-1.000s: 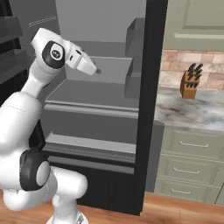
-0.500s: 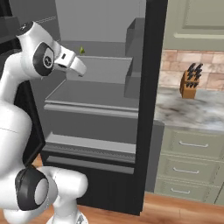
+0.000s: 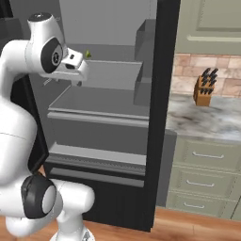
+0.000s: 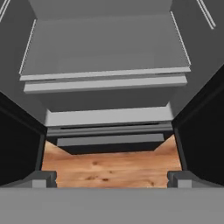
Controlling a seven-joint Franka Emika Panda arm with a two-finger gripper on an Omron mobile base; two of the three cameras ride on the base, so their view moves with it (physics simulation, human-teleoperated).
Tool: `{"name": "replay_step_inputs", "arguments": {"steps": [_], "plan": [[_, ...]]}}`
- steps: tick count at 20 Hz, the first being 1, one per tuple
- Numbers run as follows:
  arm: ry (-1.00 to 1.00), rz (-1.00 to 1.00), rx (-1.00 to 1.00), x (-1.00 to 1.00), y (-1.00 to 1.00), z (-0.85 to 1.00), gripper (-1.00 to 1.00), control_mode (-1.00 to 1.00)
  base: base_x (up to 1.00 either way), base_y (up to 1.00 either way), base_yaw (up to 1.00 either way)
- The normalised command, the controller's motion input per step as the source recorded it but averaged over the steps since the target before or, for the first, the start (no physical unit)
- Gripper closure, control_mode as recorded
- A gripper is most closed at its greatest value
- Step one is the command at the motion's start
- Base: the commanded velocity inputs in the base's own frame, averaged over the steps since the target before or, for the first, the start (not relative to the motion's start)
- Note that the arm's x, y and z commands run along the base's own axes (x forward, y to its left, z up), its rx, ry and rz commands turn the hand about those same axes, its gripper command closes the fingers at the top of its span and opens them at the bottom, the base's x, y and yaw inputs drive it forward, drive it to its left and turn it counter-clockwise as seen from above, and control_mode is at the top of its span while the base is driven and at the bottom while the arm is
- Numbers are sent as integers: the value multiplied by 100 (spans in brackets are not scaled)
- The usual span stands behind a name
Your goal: There is a bowl on the dining counter. Grab a lemon wedge from the fridge and place it in the bowl. Then get the liquor bottle and glass cup from the cabinet and place them next to the bowl.
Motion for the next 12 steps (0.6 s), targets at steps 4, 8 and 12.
{"name": "replay_step_inputs", "arguments": {"steps": [4,8,12], "plan": [[1,0,0,2,0,0,-100,-100,0,0,0],[0,0,0,0,0,0,-100,100,47,5,0],[0,0,0,0,0,0,-100,100,84,19,0]]}}
